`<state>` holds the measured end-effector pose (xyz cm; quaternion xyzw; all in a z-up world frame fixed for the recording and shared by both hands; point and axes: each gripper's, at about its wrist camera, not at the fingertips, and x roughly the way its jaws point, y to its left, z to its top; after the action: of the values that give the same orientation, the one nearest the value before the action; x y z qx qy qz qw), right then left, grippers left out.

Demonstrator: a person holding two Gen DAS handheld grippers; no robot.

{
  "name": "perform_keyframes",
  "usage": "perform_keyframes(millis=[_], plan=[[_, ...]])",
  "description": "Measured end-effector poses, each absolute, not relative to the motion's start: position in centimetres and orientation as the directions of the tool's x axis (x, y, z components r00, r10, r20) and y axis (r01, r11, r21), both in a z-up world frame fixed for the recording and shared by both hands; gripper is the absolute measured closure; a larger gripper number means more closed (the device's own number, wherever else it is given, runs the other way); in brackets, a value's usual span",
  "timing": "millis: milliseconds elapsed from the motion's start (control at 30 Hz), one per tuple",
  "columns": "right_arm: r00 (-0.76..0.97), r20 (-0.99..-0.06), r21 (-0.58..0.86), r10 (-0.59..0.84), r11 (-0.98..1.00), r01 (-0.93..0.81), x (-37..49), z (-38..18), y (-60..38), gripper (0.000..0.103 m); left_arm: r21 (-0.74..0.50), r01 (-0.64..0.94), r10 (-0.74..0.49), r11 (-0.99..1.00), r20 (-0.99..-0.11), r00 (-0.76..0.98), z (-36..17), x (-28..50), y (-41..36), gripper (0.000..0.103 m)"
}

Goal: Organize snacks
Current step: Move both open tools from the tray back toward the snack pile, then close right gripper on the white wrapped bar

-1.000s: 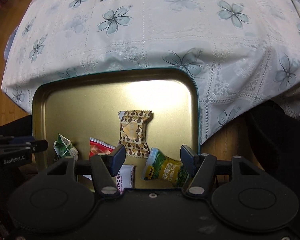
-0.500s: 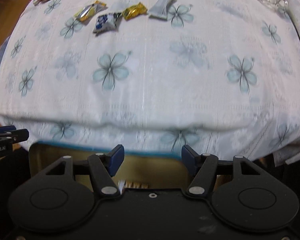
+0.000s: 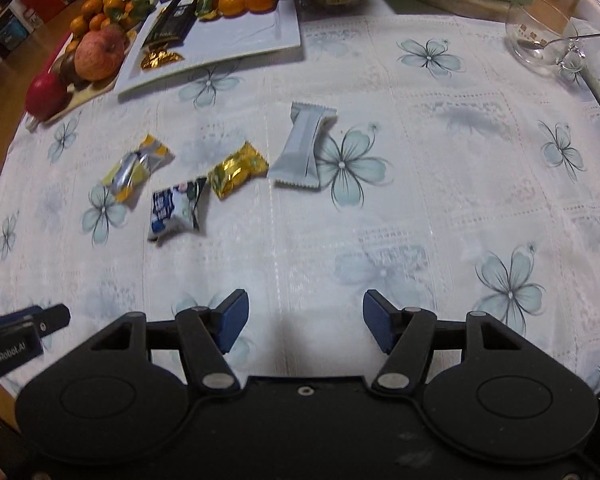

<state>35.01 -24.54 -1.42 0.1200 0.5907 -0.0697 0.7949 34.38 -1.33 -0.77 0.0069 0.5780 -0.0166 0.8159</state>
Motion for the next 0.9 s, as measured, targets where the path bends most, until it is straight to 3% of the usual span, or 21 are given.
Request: perform_keyframes(millis=[167, 300, 633, 900], plan=[[0.364, -0.931, 0.143, 0.011, 0.931, 0.337, 38.5, -2.3, -25.9, 0.038, -0.028, -0.008, -0.025, 1.0, -0.96, 0.279, -2.8, 36.0, -0.9, 0.062], [0.408, -0.912, 0.149, -0.036, 0.898, 0.414, 40.7, -3.2, -26.6, 0.051, -0.047, -0.05, -0.033, 0.998, -0.971, 0.239, -3.2, 36.7, -0.3, 0.062], [0.397, -0.917, 0.148, -0.033, 0.897, 0.417, 44.6, -5.0, -26.2, 0.053, -0.089, -0.076, -0.069, 0.993, -0.97, 0.232, -2.9, 37.3, -0.5, 0.062], [0.371, -0.927, 0.106, -0.054, 0.911, 0.398, 45.7, -6.7, -25.0, 0.075, -0.084, -0.047, -0.07, 0.995, -0.965, 0.254, -2.6, 37.3, -0.7, 0.062]])
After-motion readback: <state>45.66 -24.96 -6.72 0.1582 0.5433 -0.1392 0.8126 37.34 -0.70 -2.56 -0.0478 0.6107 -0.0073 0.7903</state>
